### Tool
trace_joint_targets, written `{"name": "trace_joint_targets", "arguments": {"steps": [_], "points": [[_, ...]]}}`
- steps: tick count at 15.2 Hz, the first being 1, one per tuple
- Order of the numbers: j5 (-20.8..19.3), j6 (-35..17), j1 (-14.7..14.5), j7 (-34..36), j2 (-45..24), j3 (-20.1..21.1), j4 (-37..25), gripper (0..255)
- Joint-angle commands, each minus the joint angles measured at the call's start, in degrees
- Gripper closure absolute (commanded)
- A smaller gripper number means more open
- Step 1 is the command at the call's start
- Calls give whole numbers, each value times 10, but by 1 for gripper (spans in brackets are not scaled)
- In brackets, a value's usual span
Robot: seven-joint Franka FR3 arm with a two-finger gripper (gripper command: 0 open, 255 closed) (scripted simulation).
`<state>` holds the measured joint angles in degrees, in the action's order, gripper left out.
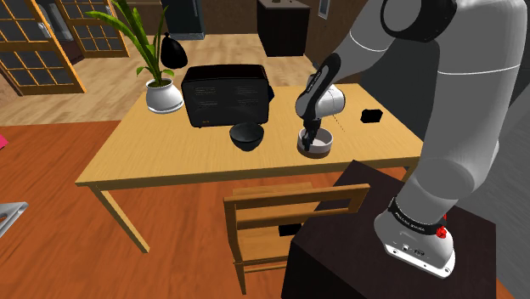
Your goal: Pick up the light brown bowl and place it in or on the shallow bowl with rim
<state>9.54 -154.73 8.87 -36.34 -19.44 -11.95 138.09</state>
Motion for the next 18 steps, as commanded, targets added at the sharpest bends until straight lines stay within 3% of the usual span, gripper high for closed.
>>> {"name": "trace_joint_targets", "arguments": {"steps": [1,8,18], "points": [[0,0,0,0,0,0,0,255],[0,0,0,0,0,0,0,255],[-41,70,-16,29,79,-24,7,255]]}}
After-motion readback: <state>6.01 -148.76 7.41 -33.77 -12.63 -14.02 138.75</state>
